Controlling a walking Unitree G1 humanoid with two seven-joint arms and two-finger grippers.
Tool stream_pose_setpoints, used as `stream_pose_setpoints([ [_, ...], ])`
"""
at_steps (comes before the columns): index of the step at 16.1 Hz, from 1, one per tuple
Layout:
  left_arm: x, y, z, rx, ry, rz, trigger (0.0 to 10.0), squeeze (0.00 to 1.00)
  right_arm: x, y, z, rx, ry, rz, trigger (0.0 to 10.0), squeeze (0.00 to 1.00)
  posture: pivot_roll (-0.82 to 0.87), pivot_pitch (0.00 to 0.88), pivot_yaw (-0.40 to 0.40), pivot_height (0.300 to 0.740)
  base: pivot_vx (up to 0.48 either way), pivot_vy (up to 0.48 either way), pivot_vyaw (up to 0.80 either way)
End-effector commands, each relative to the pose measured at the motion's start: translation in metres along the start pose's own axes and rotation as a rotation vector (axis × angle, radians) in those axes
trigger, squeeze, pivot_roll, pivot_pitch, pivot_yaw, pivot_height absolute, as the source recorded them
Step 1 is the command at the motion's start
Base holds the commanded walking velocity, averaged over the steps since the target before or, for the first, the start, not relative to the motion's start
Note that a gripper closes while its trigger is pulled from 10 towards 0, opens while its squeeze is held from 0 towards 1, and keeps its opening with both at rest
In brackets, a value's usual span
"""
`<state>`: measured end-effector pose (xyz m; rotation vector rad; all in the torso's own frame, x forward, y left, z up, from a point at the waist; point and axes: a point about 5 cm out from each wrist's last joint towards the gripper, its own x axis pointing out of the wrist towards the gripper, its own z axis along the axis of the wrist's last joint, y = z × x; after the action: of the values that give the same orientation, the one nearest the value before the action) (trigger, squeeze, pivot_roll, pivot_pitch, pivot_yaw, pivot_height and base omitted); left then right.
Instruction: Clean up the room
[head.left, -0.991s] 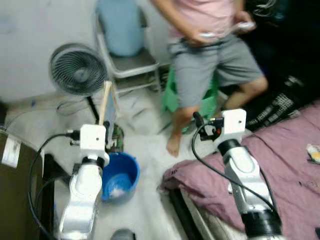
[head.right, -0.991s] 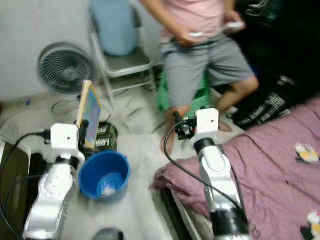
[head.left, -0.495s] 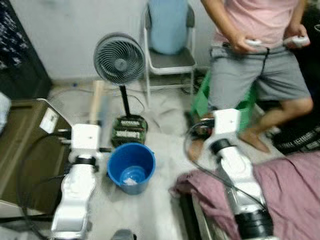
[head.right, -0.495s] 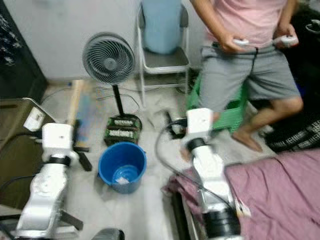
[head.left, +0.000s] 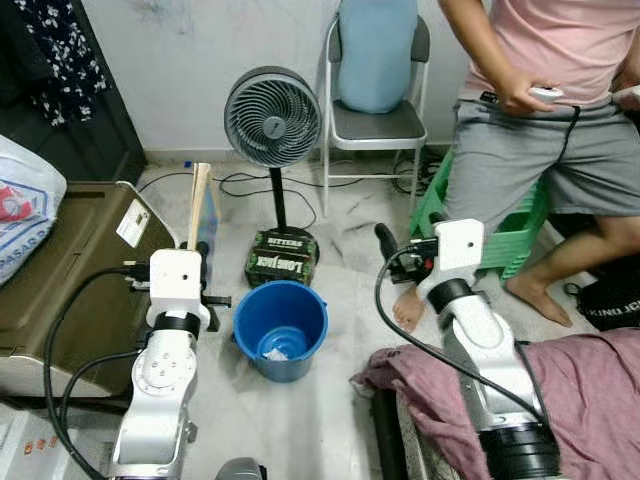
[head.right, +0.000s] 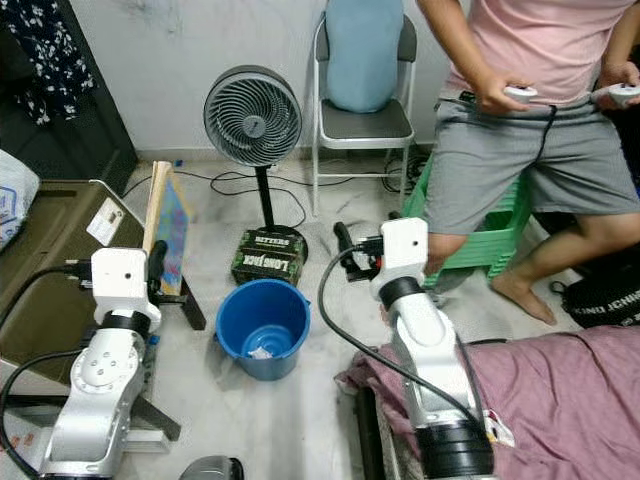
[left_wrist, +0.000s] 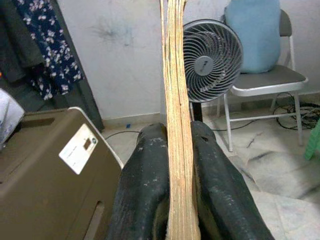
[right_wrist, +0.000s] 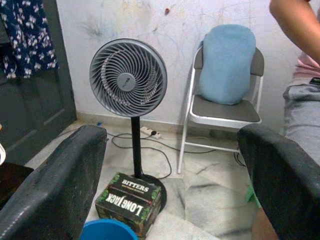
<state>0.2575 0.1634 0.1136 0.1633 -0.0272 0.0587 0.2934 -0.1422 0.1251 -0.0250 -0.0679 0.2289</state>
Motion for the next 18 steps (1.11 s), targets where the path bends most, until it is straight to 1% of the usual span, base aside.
stream_pose_setpoints([
  [1, -0.0001, 0.0047, 0.0077, 0.0, -0.043, 0.02, 10.0, 0.0, 0.0013, 0.0036, 0.0056, 0.005, -0.024, 0.01, 10.0, 0.0, -0.02, 0.013, -0.019, 0.74, 0.0, 0.0, 0.79],
  [3, -0.0001, 0.0046, 0.0073, -0.006, -0.037, 0.02, 10.0, 0.0, 0.0008, 0.0038, 0.005, 0.007, -0.02, 0.007, 10.0, 0.0, -0.02, 0.016, -0.017, 0.74, 0.0, 0.0, 0.69],
  [8, 0.0005, 0.0037, 0.0064, -0.008, -0.03, 0.022, 10.0, 0.0, -0.0002, 0.0023, 0.0031, 0.005, -0.008, -0.001, 10.0, 0.0, -0.02, 0.018, -0.02, 0.74, 0.0, 0.0, 0.0],
  [10, 0.0011, 0.0032, 0.0065, -0.008, -0.031, 0.024, 10.0, 0.0, 0.0001, 0.0045, 0.0047, -0.018, -0.018, 0.022, 10.0, 0.0, -0.02, 0.017, -0.02, 0.74, 0.0, 0.0, 0.8],
  [18, 0.0018, 0.0009, 0.0073, -0.01, -0.034, 0.012, 10.0, 0.0, 0.0006, 0.0053, 0.0035, -0.016, -0.016, 0.021, 10.0, 0.0, -0.02, 0.008, -0.016, 0.74, 0.0, 0.0, 0.8],
])
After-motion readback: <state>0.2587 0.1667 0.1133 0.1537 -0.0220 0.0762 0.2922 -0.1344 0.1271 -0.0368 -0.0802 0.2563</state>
